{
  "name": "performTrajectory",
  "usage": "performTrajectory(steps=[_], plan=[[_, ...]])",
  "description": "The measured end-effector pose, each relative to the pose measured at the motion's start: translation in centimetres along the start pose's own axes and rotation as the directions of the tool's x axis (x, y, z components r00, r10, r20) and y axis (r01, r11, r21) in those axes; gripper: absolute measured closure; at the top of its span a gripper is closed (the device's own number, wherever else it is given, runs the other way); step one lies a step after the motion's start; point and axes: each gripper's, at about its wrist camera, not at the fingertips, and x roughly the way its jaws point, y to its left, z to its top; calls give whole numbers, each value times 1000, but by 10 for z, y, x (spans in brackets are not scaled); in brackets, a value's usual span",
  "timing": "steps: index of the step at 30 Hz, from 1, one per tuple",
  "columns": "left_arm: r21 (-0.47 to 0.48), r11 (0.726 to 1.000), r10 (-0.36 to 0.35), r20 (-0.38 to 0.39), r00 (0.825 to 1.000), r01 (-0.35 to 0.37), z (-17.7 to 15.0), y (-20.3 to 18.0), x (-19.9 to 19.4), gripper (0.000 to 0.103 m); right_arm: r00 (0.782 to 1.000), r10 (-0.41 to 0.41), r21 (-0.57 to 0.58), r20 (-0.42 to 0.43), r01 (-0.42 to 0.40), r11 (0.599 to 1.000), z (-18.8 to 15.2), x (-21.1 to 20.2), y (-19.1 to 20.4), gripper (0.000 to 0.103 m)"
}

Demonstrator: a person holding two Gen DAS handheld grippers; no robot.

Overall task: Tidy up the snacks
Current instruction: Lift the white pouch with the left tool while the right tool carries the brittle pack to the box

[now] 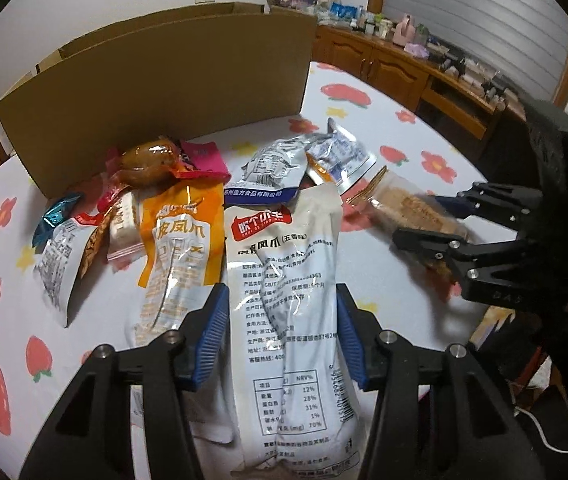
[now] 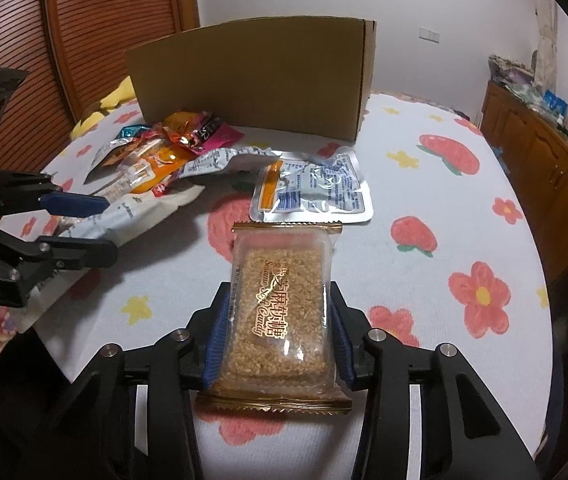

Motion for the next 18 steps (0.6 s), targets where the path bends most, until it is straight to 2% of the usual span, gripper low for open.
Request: performTrajectory(steps=[10,18], plan=[[22,1000,-23,48,999,22,13,-20,-13,52,999,-16,9,34,16,1000,2,-19,-6,59],[27,1000,-7,100,995,4,28,-21,-24,52,997,-28,16,78,27,1000,10,-37,-9,59]])
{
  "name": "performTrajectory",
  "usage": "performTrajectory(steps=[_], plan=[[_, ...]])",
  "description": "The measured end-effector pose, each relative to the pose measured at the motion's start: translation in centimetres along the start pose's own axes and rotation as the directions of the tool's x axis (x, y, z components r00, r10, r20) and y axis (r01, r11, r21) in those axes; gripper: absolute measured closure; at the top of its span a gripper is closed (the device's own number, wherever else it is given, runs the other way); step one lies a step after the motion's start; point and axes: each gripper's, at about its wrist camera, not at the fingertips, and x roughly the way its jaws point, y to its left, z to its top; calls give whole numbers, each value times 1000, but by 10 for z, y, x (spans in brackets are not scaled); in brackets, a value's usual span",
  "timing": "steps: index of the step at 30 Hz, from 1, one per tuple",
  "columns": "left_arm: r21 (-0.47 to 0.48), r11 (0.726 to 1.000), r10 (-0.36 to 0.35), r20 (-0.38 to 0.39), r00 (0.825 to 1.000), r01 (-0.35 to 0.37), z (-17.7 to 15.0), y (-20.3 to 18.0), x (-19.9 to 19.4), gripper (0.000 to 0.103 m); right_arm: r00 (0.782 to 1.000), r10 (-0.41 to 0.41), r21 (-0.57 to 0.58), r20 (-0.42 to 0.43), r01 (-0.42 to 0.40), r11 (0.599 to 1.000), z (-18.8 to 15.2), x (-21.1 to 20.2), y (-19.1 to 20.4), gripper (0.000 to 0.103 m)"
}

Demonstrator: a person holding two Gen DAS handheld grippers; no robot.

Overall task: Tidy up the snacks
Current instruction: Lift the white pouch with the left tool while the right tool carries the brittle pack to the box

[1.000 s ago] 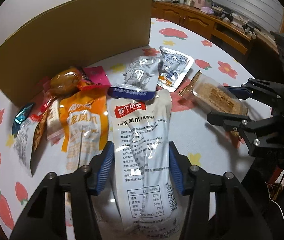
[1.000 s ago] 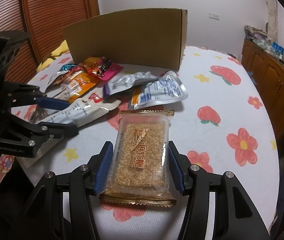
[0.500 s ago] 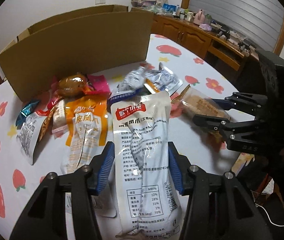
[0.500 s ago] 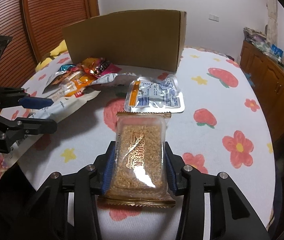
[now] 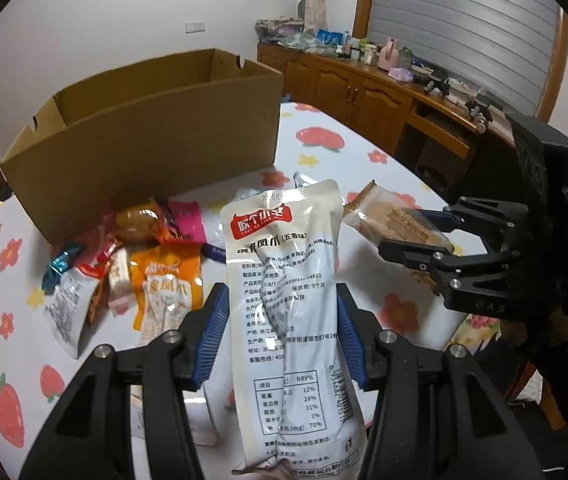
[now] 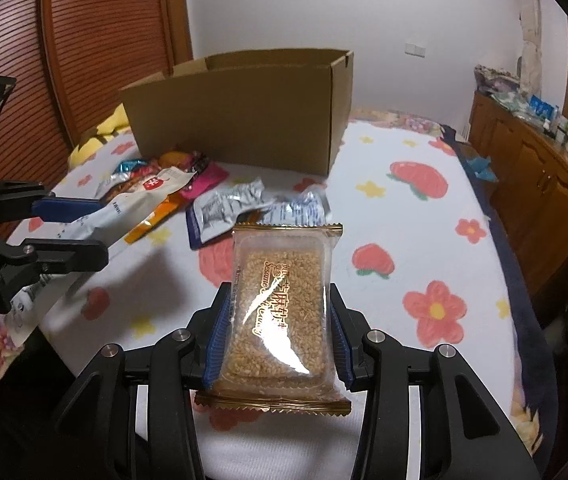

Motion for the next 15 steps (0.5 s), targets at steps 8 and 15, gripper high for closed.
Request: performTrajectory(steps=[8,15], plan=[[-12,999,32,52,998,-32,16,12,-14,52,999,7,-19,45,-6,1000,16,-13,9,59],[-20,998,55,99,994,-53,34,28,-26,52,996,31,-37,83,-28,999,39,-17,15,59]])
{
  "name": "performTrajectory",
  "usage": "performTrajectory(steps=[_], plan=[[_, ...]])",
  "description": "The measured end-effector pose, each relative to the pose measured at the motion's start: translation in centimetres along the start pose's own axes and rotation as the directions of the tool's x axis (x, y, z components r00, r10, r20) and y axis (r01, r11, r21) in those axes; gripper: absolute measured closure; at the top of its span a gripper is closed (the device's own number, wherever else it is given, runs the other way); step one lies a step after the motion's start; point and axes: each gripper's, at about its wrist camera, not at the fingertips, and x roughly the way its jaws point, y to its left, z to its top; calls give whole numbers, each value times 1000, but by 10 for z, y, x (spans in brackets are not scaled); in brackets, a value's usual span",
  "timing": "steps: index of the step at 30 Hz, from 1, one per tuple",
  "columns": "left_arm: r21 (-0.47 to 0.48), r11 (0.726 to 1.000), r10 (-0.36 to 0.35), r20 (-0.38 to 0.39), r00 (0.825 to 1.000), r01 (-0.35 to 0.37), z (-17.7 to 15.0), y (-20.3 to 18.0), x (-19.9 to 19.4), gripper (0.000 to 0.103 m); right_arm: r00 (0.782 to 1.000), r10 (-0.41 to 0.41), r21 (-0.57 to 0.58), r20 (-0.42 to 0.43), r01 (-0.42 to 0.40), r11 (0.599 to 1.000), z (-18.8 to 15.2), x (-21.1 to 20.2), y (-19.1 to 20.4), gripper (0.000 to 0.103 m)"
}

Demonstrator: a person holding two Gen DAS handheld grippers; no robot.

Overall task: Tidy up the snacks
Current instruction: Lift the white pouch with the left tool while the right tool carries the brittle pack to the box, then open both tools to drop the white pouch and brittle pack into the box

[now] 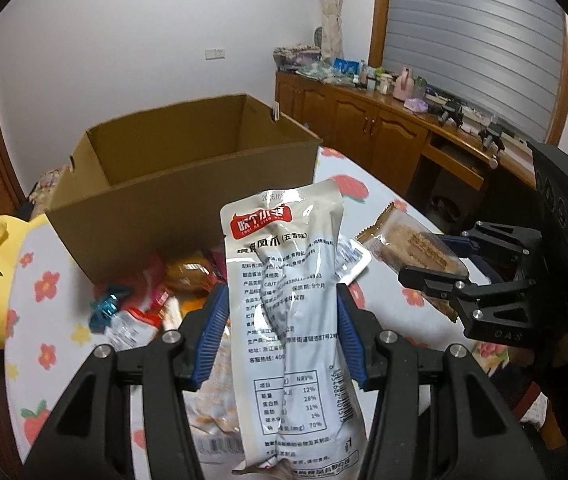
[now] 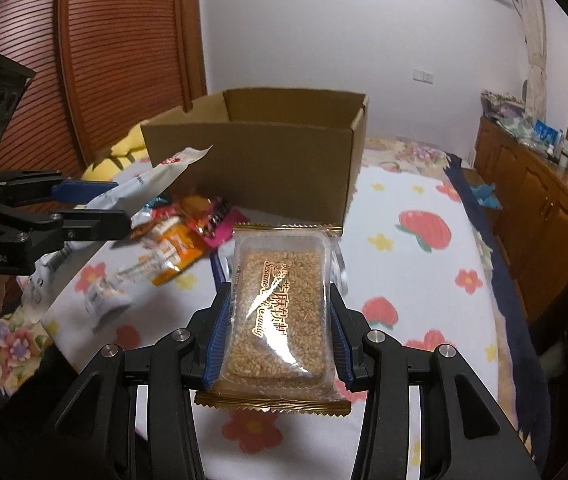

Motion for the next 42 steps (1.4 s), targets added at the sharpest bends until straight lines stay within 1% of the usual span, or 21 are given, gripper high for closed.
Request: performTrajectory(steps=[5,14,18,23,29,33,36,42], plan=[[0,1000,18,29,999,-18,23,18,-3,52,999,18,-8,31,-18,1000,28,7,-2,59],[-17,998,68,76,995,-66,72,60,-5,52,995,51,-35,80,-48,998,93,27,-6,59],[-21,995,97,81,992,-96,94,80,4,52,994,62,-56,90,-57,997,118,43,-7,58],[-30,991,134,59,989,-133,117,104,27,52,995,68,-82,76,-62,995,146,70,-9,58],[-51,987,154,15,988,-153,131,127,60,51,997,78,-87,29,-75,993,162,106,-19,58],[-64,985,159,-12,987,-160,135,140,81,51,996,89,-77,5,-88,993,165,124,-23,58],[-63,985,158,-22,987,-159,141,141,89,51,995,99,-72,-16,-100,992,167,135,-26,58],[-65,985,160,-32,987,-162,148,146,101,51,995,95,-73,-44,-98,993,170,150,-31,56]])
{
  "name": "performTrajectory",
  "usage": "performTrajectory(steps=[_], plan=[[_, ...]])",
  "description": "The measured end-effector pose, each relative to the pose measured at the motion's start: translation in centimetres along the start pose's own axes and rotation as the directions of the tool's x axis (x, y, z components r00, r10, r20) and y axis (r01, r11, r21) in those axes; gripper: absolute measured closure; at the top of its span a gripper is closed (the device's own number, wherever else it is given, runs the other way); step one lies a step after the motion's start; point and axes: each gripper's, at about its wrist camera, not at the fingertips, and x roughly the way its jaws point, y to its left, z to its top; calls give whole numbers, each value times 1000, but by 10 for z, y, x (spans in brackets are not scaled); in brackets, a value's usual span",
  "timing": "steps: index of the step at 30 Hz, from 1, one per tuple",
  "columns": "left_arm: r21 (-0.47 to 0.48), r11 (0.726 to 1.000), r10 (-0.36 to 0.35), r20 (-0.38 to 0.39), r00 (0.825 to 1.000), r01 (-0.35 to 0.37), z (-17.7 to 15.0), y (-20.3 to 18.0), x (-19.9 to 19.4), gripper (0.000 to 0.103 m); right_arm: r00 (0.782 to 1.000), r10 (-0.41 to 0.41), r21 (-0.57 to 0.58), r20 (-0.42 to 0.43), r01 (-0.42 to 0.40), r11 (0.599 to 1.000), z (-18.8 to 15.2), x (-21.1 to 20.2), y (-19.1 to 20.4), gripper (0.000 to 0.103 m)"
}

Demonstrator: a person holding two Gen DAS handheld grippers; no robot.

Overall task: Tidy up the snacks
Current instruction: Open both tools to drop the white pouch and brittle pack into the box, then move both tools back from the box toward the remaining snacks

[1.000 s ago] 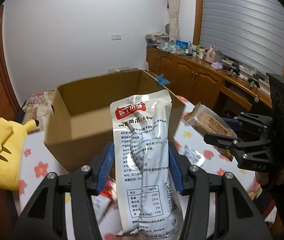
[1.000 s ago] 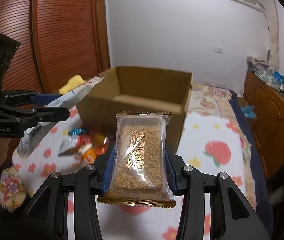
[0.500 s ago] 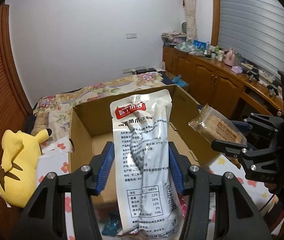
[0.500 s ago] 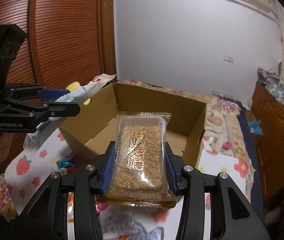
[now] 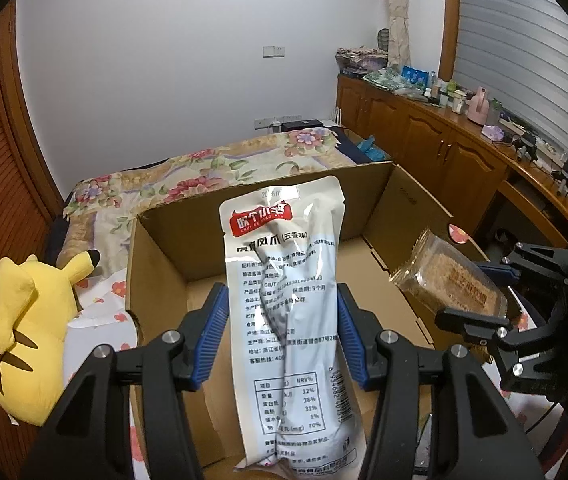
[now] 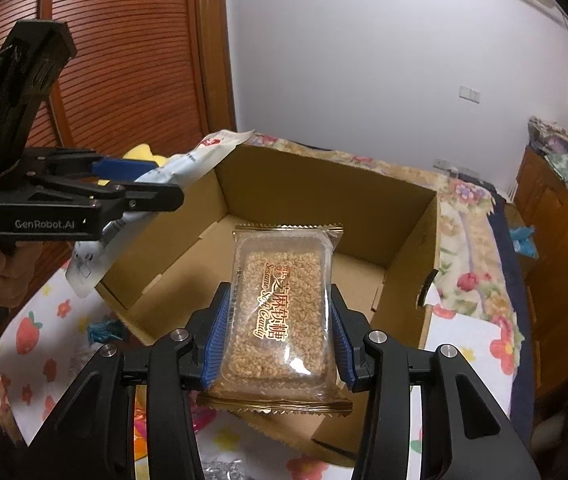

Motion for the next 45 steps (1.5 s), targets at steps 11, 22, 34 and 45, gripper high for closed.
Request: performTrajectory(steps=[11,22,34,45], plan=[[0,1000,9,-21,1000,-9,5,-1,18,50,1000,5,38,-17,-4,999,-7,3,-8,46],[14,1000,6,-50,999,-6,0,-9,24,44,1000,2,38,-3,-1,999,-21,-19,-2,45],[31,999,40,-20,999,-40,1,-19,-3,44,1000,-10,32,-5,10,999,-36,-40,10,42],[42,999,30,18,999,-31,-29,-31,-43,44,999,-23,54,32,21,998,-58,-78,28,39]])
